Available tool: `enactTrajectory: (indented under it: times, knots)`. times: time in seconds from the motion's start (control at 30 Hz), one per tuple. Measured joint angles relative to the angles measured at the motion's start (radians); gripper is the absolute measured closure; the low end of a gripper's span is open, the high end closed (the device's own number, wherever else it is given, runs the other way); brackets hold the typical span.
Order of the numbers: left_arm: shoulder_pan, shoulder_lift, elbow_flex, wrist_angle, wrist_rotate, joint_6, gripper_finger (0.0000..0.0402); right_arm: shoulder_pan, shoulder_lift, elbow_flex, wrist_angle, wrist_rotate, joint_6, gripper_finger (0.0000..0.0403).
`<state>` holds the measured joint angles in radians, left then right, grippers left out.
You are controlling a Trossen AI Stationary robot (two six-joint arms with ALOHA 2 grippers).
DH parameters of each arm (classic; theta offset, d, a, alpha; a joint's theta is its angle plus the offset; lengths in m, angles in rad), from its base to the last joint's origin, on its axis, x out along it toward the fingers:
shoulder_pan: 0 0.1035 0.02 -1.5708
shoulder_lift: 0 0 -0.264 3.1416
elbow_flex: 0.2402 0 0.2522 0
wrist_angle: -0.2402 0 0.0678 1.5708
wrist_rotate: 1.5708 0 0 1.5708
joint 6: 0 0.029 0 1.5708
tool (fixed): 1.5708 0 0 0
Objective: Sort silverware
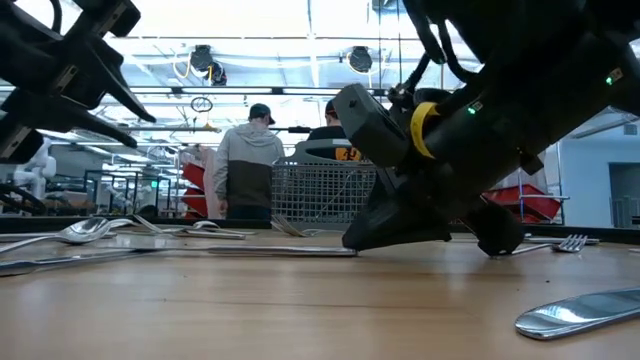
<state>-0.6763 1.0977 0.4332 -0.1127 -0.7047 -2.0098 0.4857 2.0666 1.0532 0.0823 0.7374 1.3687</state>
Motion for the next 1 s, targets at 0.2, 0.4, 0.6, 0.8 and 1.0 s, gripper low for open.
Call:
enactTrajectory:
  times: [0.2, 0.4, 0.6, 0.8, 1.0]
  knots:
    - [0.001, 0.0, 0.0, 0.01, -0.065, 0.0, 0.0289, 0.004, 0.0, 0.033, 0.003, -0.007, -0.033, 0.0402]
    - [0.0, 0.0, 0.0, 0.01, -0.063, 0.006, 0.0288, 0.033, 0.0, 0.034, 0.004, 0.008, -0.046, 0.0402]
    - [0.0, 0.0, 0.0, 0.009, -0.062, 0.01, 0.0288, 0.037, -0.057, 0.072, -0.007, -0.044, -0.297, 0.0403]
    - [0.0, 0.0, 0.0, 0.014, -0.08, 0.036, 0.0288, -0.033, -0.059, 0.219, -0.069, -0.218, -0.618, 0.0403]
    - [0.0, 0.0, 0.0, 0.014, -0.089, 0.062, 0.0288, -0.143, -0.01, 0.291, -0.055, -0.432, -0.802, 0.0403]
